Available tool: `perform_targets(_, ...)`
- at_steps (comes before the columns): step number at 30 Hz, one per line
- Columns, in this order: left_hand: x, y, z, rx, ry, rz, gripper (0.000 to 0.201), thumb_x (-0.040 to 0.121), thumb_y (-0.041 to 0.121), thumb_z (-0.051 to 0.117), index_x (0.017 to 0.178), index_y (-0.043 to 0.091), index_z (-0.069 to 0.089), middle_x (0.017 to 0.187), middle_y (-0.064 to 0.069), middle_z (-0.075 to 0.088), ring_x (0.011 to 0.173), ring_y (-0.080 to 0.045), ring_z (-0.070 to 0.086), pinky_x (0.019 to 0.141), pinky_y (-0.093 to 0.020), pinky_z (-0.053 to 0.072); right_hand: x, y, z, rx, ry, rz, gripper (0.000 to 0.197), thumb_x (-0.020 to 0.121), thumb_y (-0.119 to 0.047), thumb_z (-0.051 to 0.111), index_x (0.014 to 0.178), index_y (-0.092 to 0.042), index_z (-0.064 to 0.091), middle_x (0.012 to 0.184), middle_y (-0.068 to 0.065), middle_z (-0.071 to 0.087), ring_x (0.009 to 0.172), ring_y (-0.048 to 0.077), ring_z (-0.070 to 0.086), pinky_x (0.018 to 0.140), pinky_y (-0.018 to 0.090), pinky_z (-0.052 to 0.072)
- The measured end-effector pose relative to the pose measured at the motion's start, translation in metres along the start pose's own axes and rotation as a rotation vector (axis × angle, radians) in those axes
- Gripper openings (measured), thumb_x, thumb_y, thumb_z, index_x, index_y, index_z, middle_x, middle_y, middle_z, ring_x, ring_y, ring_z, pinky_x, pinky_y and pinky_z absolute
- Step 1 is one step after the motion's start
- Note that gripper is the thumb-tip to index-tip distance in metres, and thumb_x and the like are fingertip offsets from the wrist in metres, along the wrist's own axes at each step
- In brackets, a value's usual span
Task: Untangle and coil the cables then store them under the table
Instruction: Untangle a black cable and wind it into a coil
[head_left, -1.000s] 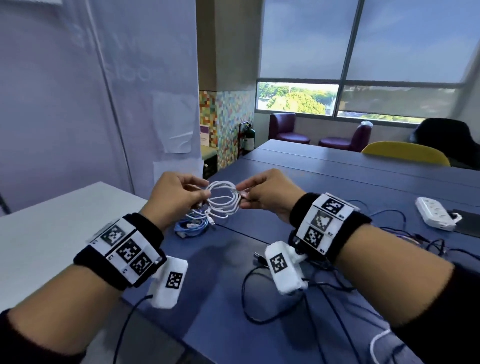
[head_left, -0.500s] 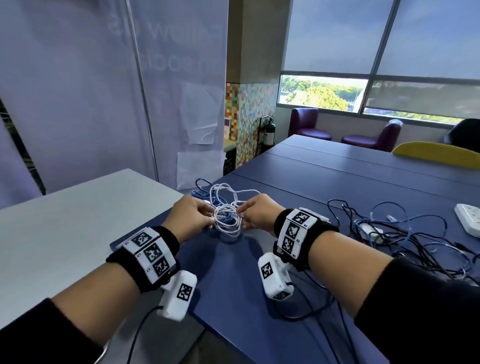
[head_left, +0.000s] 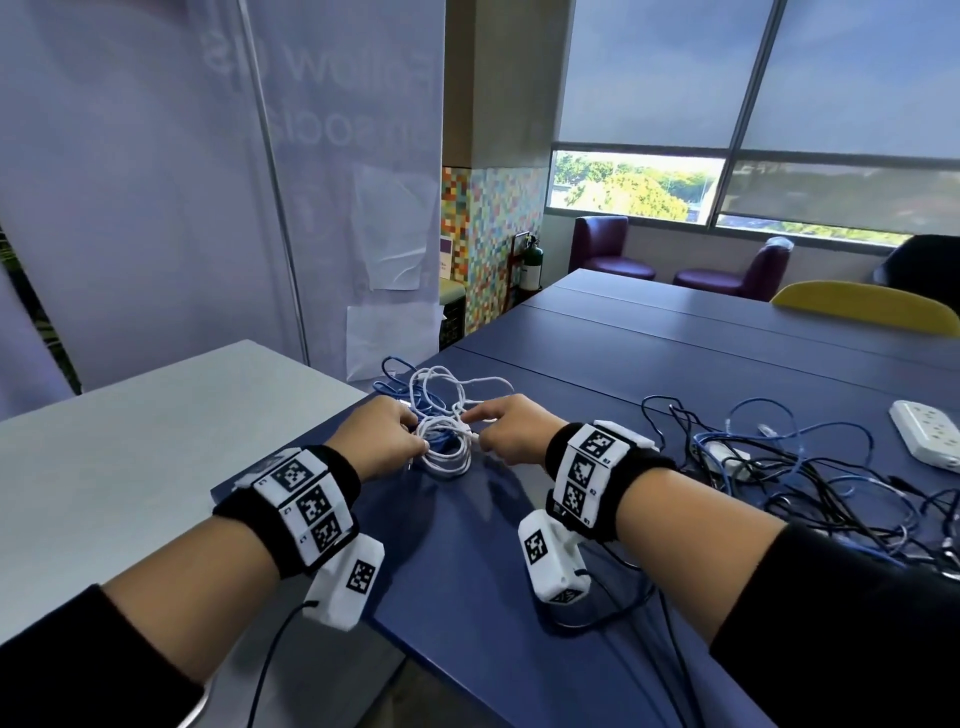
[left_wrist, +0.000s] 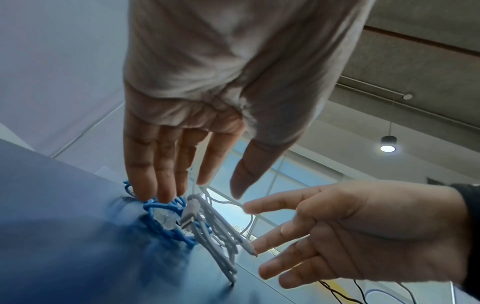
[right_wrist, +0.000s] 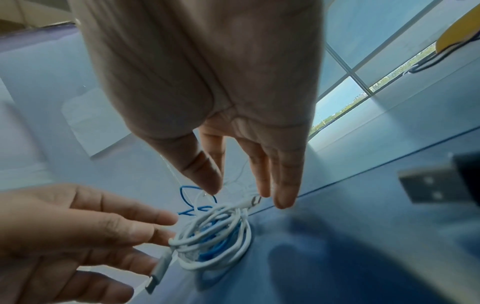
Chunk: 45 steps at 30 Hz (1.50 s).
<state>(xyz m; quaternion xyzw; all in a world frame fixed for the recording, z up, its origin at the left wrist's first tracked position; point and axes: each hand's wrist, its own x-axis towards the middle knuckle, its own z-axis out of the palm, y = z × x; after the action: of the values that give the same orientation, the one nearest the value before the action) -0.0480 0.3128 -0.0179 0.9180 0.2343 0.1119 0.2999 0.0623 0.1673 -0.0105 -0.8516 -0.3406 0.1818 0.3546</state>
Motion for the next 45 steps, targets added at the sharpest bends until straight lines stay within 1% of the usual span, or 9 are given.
perform_targets(4,-0.008,0.010,-0.003,0.124,0.060,0.006,0.032,0.082,0.027,0.070,0.111,0.012,0.069,0.100,-0.006,0.069,0.096,-0.026,0.062,0.085,-0.032,0.047,-0.017,0.001,-0.034,-0.064,0.177,-0.004,0.024,0.086,-0.009,0.058,0.099,-0.016,0.076,0.068,-0.011,0.058,0.060,0.004,0.050,0.057,0.015,0.043)
perform_targets(7,-0.018,0.027,-0.005,0.168,0.126,0.057,0.037,0.085,0.032,0.067,0.118,0.015,0.066,0.119,-0.007,0.066,0.111,-0.026,0.059,0.087,-0.030,0.042,-0.030,0.014,-0.073,-0.243,0.372,0.038,0.017,0.084,-0.013,0.058,0.087,-0.017,0.074,0.086,0.001,0.069,0.089,0.021,0.064,0.080,0.026,0.051)
perform_targets(11,-0.024,0.053,0.000,0.119,0.195,0.183,0.031,0.085,0.031,0.067,0.115,0.020,0.066,0.117,-0.003,0.065,0.108,-0.023,0.059,0.083,-0.029,0.039,-0.042,0.047,-0.120,-0.586,0.536,0.237,0.031,0.082,-0.033,0.065,0.104,-0.011,0.068,0.118,0.015,0.063,0.112,0.035,0.056,0.093,0.035,0.046)
perform_targets(15,-0.028,0.083,0.019,-0.022,0.153,0.273,0.018,0.084,0.029,0.069,0.100,0.020,0.070,0.091,0.007,0.068,0.087,-0.015,0.063,0.080,-0.027,0.047,-0.063,0.077,-0.143,-0.655,0.431,0.426,0.036,0.085,-0.041,0.066,0.073,-0.012,0.048,0.092,0.011,0.059,0.087,0.030,0.056,0.068,0.031,0.042)
perform_targets(18,-0.030,0.103,0.033,-0.066,0.097,0.319,0.009,0.085,0.028,0.068,0.092,0.023,0.070,0.085,0.009,0.069,0.078,-0.011,0.063,0.078,-0.028,0.051,-0.063,0.092,-0.144,-0.505,0.372,0.464,0.017,0.088,-0.020,0.062,0.081,-0.004,0.060,0.086,0.013,0.062,0.076,0.027,0.058,0.061,0.028,0.044)
perform_targets(22,-0.030,0.128,0.048,-0.056,0.031,0.377,0.003,0.086,0.028,0.067,0.087,0.027,0.069,0.082,0.013,0.069,0.074,-0.006,0.060,0.073,-0.024,0.047,-0.067,0.097,-0.163,-0.133,0.451,0.356,0.020,0.092,-0.013,0.053,0.096,-0.001,0.068,0.089,0.017,0.070,0.074,0.026,0.062,0.078,0.038,0.057)
perform_targets(27,-0.031,0.157,0.074,-0.088,-0.063,0.406,0.008,0.085,0.031,0.068,0.090,0.026,0.071,0.079,0.013,0.068,0.080,-0.008,0.064,0.079,-0.028,0.052,-0.093,0.072,-0.204,0.116,0.593,0.262,0.008,0.094,-0.010,0.050,0.093,-0.009,0.058,0.070,0.009,0.060,0.053,0.021,0.058,0.051,0.026,0.050)
perform_targets(36,-0.044,0.217,0.125,-0.176,-0.233,0.518,0.067,0.086,0.044,0.068,0.145,0.031,0.038,0.131,0.005,0.050,0.113,-0.019,0.057,0.099,-0.033,0.045,-0.150,0.022,-0.269,0.427,0.769,-0.104,0.023,0.098,0.000,0.043,0.082,-0.003,0.060,0.058,0.007,0.044,0.045,0.019,0.044,0.051,0.031,0.049)
perform_targets(45,-0.038,0.256,0.151,-0.316,-0.204,0.515,0.014,0.092,0.039,0.060,0.084,0.031,0.069,0.106,0.003,0.058,0.095,-0.013,0.057,0.091,-0.034,0.048,-0.194,-0.018,-0.318,0.557,0.952,-0.468,0.022,0.101,-0.005,0.041,0.086,-0.001,0.057,0.065,0.012,0.057,0.057,0.026,0.059,0.065,0.039,0.059)
